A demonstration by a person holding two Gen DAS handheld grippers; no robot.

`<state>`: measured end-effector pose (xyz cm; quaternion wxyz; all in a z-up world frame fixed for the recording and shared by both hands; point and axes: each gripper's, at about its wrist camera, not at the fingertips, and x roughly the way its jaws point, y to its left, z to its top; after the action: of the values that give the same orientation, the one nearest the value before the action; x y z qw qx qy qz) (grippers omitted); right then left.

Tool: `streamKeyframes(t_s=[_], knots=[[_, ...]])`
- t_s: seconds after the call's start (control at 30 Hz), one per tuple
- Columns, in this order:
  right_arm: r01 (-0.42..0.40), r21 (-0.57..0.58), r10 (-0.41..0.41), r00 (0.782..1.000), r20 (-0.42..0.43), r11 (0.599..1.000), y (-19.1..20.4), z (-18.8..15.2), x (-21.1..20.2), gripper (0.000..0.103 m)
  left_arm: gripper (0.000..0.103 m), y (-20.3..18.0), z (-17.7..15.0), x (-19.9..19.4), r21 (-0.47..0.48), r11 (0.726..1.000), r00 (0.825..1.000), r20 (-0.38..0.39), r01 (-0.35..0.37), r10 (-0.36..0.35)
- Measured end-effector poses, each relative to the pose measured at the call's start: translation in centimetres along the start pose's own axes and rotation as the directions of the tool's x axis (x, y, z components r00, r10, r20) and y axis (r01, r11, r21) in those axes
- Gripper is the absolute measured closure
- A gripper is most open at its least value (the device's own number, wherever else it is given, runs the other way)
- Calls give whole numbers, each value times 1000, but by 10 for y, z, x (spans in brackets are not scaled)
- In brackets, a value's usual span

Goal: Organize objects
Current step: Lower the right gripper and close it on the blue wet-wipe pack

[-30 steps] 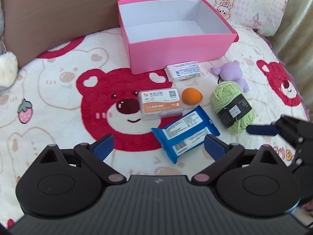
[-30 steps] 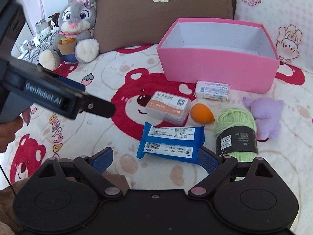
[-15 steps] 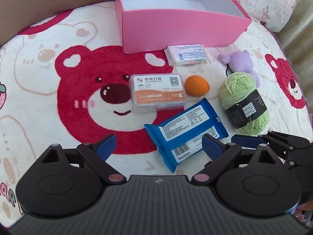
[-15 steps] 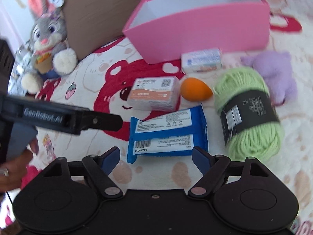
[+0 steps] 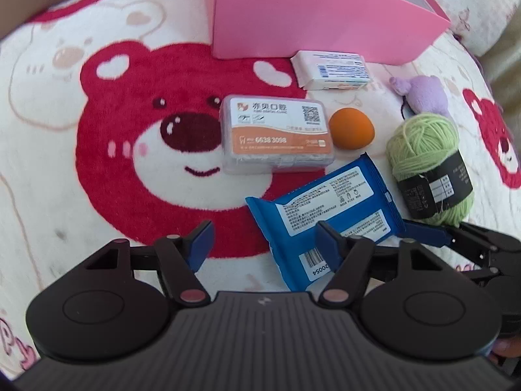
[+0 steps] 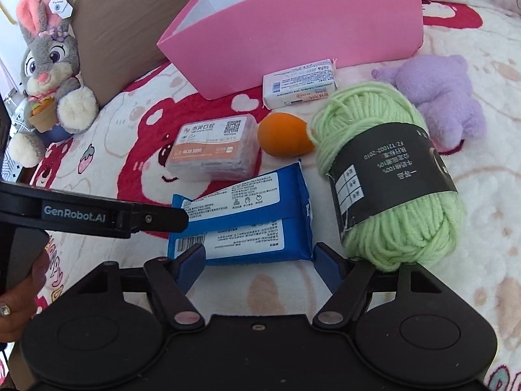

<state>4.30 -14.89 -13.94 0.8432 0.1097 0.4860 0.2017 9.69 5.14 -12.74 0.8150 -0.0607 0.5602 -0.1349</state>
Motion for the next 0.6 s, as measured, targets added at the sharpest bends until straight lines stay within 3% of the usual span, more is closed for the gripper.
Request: streamKeyframes(t_s=[0.17, 0.27, 0.6], knots=[[39, -57, -39, 999, 4, 998, 2, 1, 4, 45, 49, 11, -1, 8, -78, 996, 999, -22, 31, -33], [54, -68, -54, 999, 5, 996, -1, 3, 5, 52, 55, 7, -3, 11, -76, 997, 999, -27, 34, -36], [59, -169, -60, 998, -2, 984, 2, 4, 10, 50, 53, -2, -16, 16, -59, 998, 1000, 13, -14, 15]])
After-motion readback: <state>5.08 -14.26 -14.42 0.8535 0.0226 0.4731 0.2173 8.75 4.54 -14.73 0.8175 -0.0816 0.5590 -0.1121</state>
